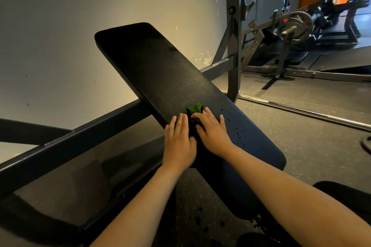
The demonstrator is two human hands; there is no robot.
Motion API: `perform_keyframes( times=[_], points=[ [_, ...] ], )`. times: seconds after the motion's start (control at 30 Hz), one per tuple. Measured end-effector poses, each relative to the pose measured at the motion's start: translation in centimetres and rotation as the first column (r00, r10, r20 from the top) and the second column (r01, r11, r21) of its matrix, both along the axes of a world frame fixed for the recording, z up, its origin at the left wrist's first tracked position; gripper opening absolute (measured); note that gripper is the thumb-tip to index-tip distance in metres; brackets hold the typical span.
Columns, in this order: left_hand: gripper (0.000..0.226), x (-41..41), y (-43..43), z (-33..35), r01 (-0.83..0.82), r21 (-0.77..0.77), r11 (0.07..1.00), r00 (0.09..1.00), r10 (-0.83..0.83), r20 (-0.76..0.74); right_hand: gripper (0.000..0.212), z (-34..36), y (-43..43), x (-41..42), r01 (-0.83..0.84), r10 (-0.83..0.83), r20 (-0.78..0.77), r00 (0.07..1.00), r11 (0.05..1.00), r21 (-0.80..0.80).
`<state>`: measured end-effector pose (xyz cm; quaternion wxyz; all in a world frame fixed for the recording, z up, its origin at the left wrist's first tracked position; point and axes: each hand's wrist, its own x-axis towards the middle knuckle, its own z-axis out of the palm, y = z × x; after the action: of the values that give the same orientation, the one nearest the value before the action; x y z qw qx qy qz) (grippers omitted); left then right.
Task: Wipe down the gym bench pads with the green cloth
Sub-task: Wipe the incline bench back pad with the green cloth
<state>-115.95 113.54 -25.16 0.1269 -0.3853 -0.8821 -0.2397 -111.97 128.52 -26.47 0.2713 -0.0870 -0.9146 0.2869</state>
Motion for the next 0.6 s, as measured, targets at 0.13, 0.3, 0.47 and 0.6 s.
perform_keyframes(
  times=[0.13, 0.3, 0.47, 0.6],
  points=[
    [0.066, 0.4, 1.9, -0.9, -0.125, -0.085, 0.989, 0.989, 0.117, -0.092, 0.043, 0.1, 3.4, -0.6, 0.103, -0.103, 0.027, 0.994, 0.994, 0.032],
    [0.065, 0.4, 2.1, -1.0, -0.163, -0.109, 0.981, 0.981, 0.149, -0.124, 0.048, 0.8, 6.8, -1.4, 0.314, -0.303, 0.099, 0.948, 0.941, -0.127],
    [0.064, 0.7, 2.7, -0.3, -0.212, -0.106, 0.972, 0.974, 0.201, -0.107, 0.05, 2.2, 4.1, -2.4, 0.262, -0.255, 0.058, 0.965, 0.94, -0.22],
    [0.06, 0.8, 4.3, 1.0, -0.293, -0.024, 0.956, 0.954, 0.291, -0.063, 0.048, 3.4, 1.8, -3.0, -0.069, 0.069, 0.025, 0.997, 0.998, -0.015]
  ],
)
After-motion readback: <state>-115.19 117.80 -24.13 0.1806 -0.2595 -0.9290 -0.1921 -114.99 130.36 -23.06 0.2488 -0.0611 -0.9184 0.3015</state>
